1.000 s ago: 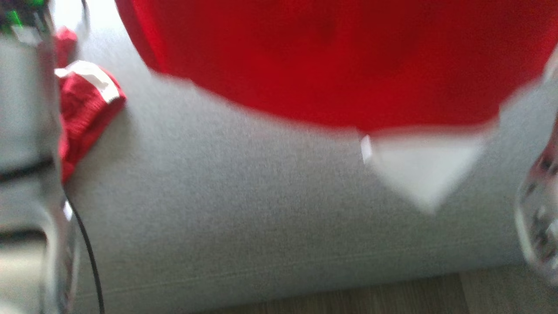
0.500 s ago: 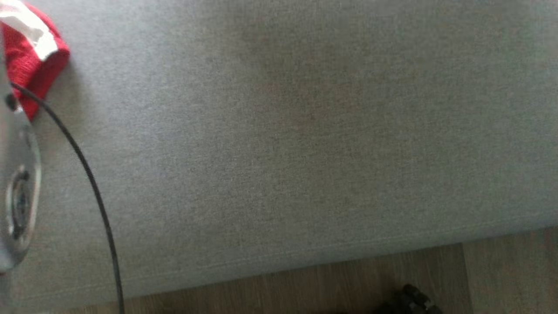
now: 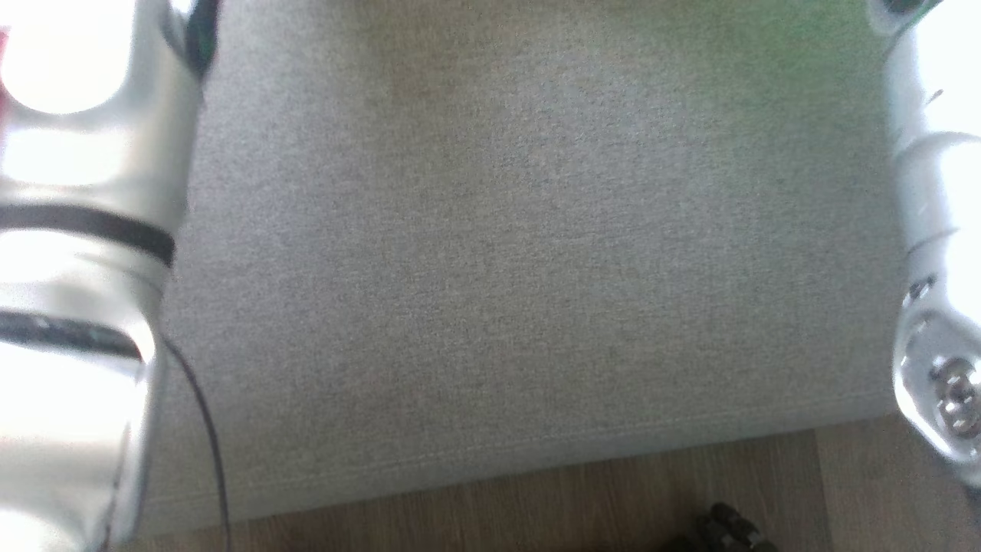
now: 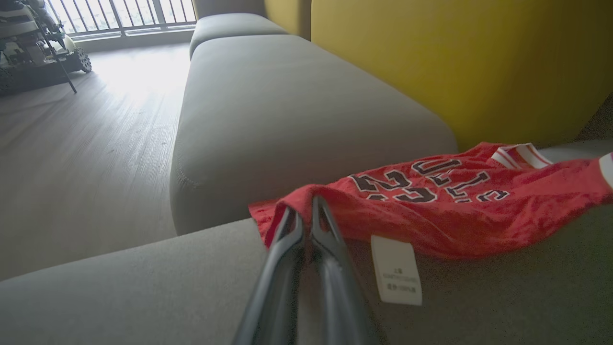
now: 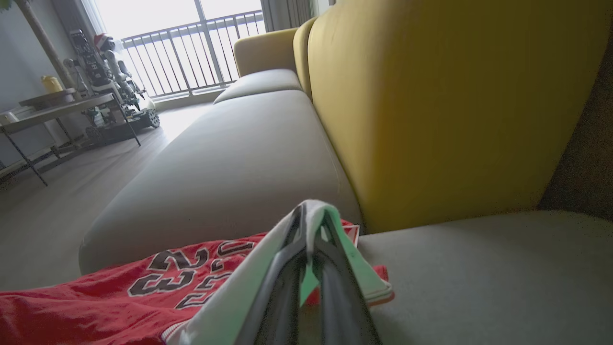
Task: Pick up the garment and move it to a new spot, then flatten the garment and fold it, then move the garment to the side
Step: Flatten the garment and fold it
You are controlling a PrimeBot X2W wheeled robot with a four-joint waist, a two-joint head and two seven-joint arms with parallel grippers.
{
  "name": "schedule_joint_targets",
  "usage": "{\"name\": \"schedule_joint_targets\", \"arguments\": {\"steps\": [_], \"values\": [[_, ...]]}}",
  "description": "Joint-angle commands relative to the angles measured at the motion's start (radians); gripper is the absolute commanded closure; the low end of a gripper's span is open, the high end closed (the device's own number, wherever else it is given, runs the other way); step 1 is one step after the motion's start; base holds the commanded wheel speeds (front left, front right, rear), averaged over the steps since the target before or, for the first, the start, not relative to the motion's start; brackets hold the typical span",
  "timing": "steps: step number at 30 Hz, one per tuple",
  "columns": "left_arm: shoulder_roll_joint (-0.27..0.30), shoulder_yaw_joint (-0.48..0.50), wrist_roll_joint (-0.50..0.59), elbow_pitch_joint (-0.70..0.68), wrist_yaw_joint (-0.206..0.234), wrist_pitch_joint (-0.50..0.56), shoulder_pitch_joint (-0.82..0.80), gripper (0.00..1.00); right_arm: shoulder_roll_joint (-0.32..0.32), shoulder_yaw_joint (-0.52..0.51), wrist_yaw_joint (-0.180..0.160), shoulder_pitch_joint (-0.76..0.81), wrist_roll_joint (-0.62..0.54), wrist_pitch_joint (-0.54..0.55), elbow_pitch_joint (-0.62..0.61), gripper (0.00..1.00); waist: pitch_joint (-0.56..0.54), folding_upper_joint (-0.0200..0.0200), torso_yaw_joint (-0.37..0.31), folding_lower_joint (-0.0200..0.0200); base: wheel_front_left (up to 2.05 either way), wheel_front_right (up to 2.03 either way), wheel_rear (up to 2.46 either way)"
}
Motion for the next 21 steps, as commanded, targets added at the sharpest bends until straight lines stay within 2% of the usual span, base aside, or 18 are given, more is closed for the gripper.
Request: {"name": "schedule_joint_targets", "arguments": {"steps": [1, 7, 10, 21], "values": [[0.043, 0.006, 0.008, -0.024, -0.003, -0.009, -0.024, 1.00, 0.019, 0.019, 0.000, -0.010, 0.018, -0.005, -0.016, 1.00, -0.027, 0.0000, 0.003, -0.0001, 0.00, 0.00, 0.00], [0.057, -0.029, 0.006, 0.060, -0.030, -0.017, 0.117, 1.00, 0.008, 0.039, 0.000, 0.101, 0.065, 0.030, 0.138, 1.00, -0.125, 0.0000, 0.004, -0.0001, 0.00, 0.00, 0.00], [0.062, -0.070, 0.014, 0.085, -0.045, -0.016, 0.171, 1.00, -0.018, 0.046, 0.000, 0.147, 0.038, 0.039, 0.190, 1.00, -0.181, 0.0000, 0.010, -0.0001, 0.00, 0.00, 0.00], [0.080, -0.189, 0.001, 0.057, -0.051, -0.026, 0.362, 1.00, -0.041, 0.006, 0.000, 0.289, 0.022, 0.142, 0.253, 1.00, -0.349, 0.0000, 0.014, -0.0001, 0.00, 0.00, 0.00]]}}
